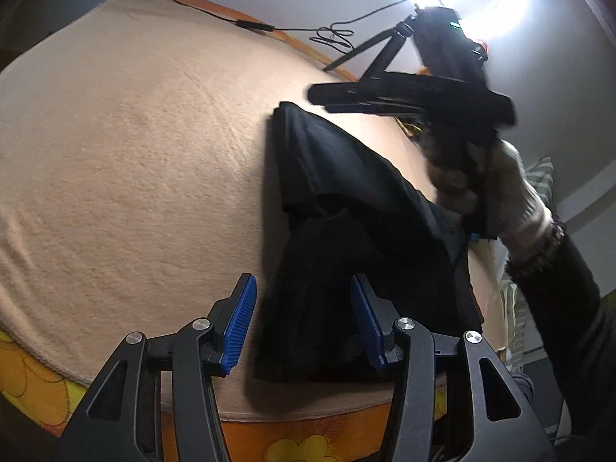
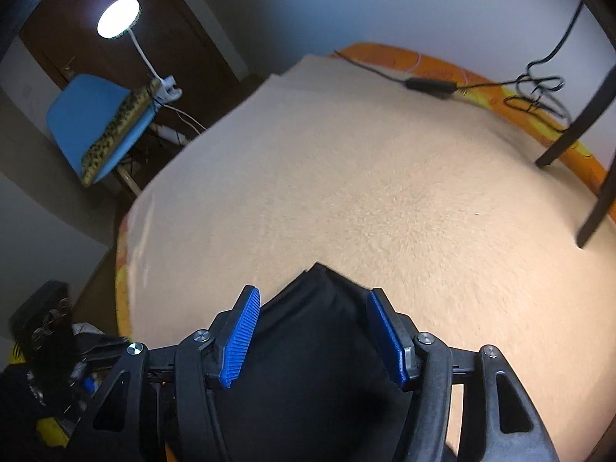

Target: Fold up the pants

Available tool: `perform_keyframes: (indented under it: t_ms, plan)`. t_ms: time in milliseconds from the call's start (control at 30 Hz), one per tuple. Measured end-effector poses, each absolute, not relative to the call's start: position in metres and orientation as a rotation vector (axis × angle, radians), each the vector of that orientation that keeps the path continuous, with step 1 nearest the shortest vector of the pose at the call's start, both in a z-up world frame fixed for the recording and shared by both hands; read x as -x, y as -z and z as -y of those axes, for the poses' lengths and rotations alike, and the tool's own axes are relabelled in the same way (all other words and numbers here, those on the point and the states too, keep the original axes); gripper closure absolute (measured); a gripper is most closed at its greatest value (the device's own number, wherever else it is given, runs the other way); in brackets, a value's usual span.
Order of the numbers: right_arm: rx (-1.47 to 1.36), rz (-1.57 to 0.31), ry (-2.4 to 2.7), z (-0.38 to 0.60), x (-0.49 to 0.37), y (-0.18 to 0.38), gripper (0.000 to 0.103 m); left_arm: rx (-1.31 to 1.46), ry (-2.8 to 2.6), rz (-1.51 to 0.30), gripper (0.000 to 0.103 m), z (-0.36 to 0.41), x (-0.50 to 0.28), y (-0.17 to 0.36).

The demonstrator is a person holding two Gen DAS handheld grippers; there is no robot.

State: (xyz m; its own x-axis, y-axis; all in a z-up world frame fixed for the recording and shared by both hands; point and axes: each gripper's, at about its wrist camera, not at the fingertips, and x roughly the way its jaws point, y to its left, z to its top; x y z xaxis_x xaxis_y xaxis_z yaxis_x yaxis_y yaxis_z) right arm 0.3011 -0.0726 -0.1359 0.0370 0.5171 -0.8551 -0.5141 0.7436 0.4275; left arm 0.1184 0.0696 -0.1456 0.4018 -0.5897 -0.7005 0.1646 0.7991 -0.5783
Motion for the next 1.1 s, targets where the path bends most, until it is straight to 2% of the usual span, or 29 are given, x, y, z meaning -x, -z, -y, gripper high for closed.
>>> perform_keyframes:
  t_ms: [433, 467, 500, 567, 600, 633, 700, 833, 1100]
  plan:
    - [-0.004, -1.359, -0.858, 0.055, -0.315, 0.167, 0.039, 0.535, 0.531, -1.107, 0.053, -0.074, -0.116, 0.154]
    - [-0.002, -1.357, -0.858, 0.052, -0.315, 0.167, 0.048, 0.54, 0.533, -1.109, 0.054, -0.074, -0.116, 0.155]
    - [-0.002, -1.359, -0.861, 0.051, -0.315, 0.167, 0.064, 0.541, 0.534, -1.108, 0.054, -0.074, -0.116, 0.155]
    - [0.017, -1.354, -0.851, 0.048, -0.311, 0.167, 0.072, 0.539, 0.534, -1.105, 0.055, -0.073, -0.116, 0.154]
    - [0.029, -1.336, -0.853, 0.047, -0.31, 0.167, 0.084, 0.536, 0.529, -1.103, 0.064, -0.073, -0.115, 0.154]
    - [0.053, -1.328, -0.834, 0.045, -0.307, 0.166, 0.086, 0.526, 0.515, -1.106, 0.07, -0.073, -0.115, 0.154]
    - [0.059, -1.314, -0.797, 0.045, -0.306, 0.165, 0.094, 0.527, 0.495, -1.105, 0.088, -0.072, -0.115, 0.154]
    - [0.047, -1.286, -0.718, 0.048, -0.306, 0.162, 0.103, 0.514, 0.504, -1.065, 0.096, -0.066, -0.102, 0.142]
    - [0.092, -1.247, -0.63, 0.044, -0.305, 0.166, 0.103, 0.516, 0.484, -1.047, 0.099, -0.066, -0.091, 0.141]
